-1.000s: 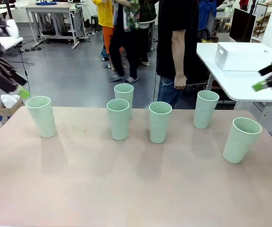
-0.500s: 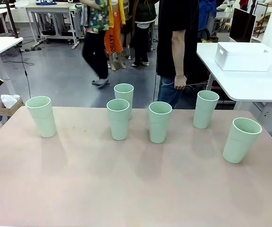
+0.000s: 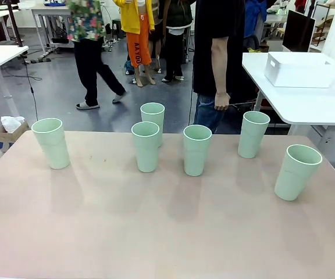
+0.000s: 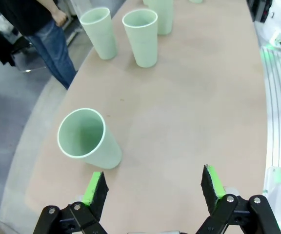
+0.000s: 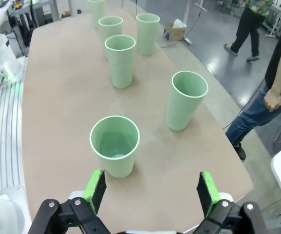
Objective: Stack the cups and store them in the basket.
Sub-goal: Pick up two Reusable plastic cups , one in each hand.
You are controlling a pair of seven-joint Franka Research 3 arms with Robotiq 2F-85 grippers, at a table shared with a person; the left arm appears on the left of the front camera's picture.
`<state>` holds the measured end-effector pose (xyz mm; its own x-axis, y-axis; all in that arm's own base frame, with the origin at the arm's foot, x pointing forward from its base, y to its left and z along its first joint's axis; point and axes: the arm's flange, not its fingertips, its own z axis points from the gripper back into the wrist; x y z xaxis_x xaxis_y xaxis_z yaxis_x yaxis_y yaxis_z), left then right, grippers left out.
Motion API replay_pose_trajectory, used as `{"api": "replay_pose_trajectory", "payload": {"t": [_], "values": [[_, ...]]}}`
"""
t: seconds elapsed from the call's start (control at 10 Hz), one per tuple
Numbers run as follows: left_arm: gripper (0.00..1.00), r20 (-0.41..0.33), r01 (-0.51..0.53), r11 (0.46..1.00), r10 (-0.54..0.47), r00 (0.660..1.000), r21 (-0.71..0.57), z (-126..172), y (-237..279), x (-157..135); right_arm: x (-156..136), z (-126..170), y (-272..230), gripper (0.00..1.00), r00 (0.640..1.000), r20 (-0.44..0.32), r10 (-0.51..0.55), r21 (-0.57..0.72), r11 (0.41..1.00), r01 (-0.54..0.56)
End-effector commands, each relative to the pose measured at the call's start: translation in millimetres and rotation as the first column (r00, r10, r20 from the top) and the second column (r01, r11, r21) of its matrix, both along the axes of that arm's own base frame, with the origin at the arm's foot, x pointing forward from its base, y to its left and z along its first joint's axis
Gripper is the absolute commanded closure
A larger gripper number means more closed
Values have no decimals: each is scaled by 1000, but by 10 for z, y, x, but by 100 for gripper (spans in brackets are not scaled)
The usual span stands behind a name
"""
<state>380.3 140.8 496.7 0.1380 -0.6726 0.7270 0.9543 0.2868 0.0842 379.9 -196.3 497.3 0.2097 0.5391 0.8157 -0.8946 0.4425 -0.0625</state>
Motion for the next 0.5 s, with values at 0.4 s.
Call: {"api": "replay_pose_trajectory", "payload": {"t": [0.4], "values": [[0, 77, 38, 994, -31, 997, -99, 131, -43, -204, -57, 158, 49, 0, 995, 94, 30, 67, 997, -36]]}}
